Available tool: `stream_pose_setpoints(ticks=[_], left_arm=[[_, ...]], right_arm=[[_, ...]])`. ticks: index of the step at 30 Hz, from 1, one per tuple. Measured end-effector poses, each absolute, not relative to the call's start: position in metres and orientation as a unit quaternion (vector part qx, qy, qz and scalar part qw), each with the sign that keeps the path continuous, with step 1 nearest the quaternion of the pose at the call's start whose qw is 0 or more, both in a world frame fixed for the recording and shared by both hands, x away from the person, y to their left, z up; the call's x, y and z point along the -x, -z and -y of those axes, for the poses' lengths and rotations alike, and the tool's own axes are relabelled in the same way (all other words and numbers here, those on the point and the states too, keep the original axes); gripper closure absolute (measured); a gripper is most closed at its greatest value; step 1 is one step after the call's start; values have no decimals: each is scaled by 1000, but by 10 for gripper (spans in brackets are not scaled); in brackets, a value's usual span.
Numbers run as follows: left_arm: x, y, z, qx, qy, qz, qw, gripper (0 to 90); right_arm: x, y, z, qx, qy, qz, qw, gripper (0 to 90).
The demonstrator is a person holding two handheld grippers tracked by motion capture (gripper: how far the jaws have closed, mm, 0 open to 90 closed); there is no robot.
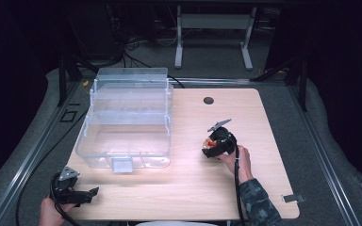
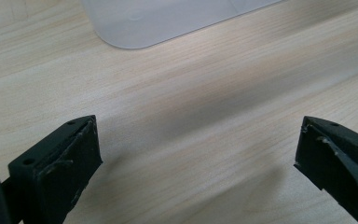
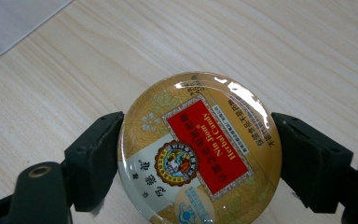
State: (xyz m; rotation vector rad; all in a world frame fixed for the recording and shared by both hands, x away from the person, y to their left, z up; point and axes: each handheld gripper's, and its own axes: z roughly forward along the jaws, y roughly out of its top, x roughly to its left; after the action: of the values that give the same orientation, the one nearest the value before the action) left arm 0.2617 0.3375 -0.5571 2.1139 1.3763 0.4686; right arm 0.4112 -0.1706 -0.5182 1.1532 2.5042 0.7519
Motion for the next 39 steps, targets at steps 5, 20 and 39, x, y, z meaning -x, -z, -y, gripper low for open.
stream_pose_setpoints(ticks=[5,20,39], left_arm=[[-262,558,-336,-794,-174,-513,278,2],[-261,556,-336,-794,-176,-513,275,2],[-260,556,-337,-795,-176,-512,272,2]], right_arm=[[-407,514,178,-405,-261,-864,146,199],[-396,504,210,-428,-255,-851,165,199],[-393,511,283,-501,-226,-815,182,199]])
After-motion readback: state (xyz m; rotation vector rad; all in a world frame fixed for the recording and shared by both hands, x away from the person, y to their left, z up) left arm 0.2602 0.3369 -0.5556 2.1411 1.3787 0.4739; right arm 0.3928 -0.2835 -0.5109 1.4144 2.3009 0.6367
